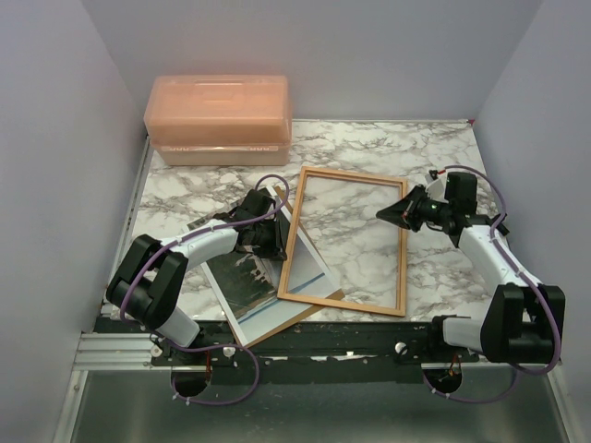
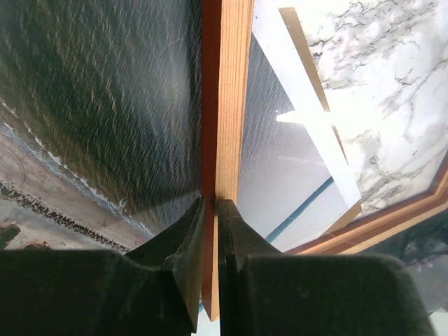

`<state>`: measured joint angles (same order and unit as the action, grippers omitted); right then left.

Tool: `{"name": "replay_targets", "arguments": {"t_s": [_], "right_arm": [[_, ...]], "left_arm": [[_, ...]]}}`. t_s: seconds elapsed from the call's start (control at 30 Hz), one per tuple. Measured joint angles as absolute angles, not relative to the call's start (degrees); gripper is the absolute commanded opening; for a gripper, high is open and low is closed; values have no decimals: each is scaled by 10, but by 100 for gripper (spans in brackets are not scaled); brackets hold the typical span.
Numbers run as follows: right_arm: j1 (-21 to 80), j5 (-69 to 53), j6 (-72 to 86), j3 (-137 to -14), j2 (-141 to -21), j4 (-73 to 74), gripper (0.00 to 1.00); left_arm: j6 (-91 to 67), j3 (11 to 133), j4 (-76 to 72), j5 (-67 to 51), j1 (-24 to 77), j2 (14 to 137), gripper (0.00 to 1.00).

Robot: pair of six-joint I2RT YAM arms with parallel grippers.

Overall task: Put the photo into the frame
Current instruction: Place the photo frame item in the photo frame.

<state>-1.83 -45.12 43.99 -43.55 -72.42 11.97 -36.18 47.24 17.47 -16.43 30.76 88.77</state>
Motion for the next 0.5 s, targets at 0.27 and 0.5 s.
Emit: {"name": "replay_targets", "arguments": {"t_s": [0.27, 0.5], "right_arm": [[-18, -442, 434, -439, -718, 135, 1], [-18, -441, 434, -439, -716, 136, 1]], "left_arm": [[-362, 472, 175, -164, 308, 888, 14], [-362, 472, 175, -164, 308, 888, 13]]}}
